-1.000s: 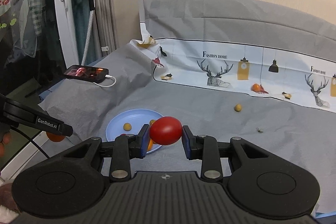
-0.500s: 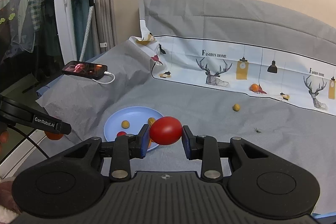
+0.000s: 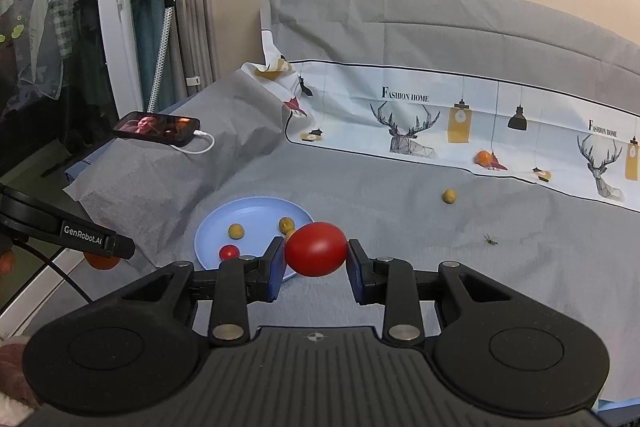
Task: Organize fruits
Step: 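Carry the mandarin and red cherry tomato over the blue plate with both tools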
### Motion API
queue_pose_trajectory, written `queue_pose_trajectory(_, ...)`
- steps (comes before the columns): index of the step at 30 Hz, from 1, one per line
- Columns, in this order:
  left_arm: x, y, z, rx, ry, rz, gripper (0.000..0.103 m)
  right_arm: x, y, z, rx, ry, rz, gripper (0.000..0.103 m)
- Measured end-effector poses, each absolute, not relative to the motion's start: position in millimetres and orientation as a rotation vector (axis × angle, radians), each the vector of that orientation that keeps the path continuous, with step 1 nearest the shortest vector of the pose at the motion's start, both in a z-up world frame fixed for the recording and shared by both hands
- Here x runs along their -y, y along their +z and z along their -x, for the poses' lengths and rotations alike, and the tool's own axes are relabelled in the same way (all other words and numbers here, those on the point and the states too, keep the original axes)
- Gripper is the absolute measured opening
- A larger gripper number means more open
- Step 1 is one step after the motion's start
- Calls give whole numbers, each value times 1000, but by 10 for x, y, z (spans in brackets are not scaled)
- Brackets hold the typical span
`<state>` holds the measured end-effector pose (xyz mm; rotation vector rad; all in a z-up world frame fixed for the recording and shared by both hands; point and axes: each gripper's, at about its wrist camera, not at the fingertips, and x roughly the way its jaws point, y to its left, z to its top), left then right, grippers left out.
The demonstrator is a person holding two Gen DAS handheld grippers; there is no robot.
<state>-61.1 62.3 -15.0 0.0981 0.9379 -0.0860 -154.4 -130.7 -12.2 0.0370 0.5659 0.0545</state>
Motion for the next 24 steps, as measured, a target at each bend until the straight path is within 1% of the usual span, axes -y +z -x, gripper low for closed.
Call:
queue_pose_trajectory(14,-636,-296,450,-987,-82,-86,40,1294,-255,1404,-615,55,-33,34)
queue_pose_trajectory(24,-596,-434,-106,-1036,-101,-57,40,1208,-501,969,-697,87,-15,34)
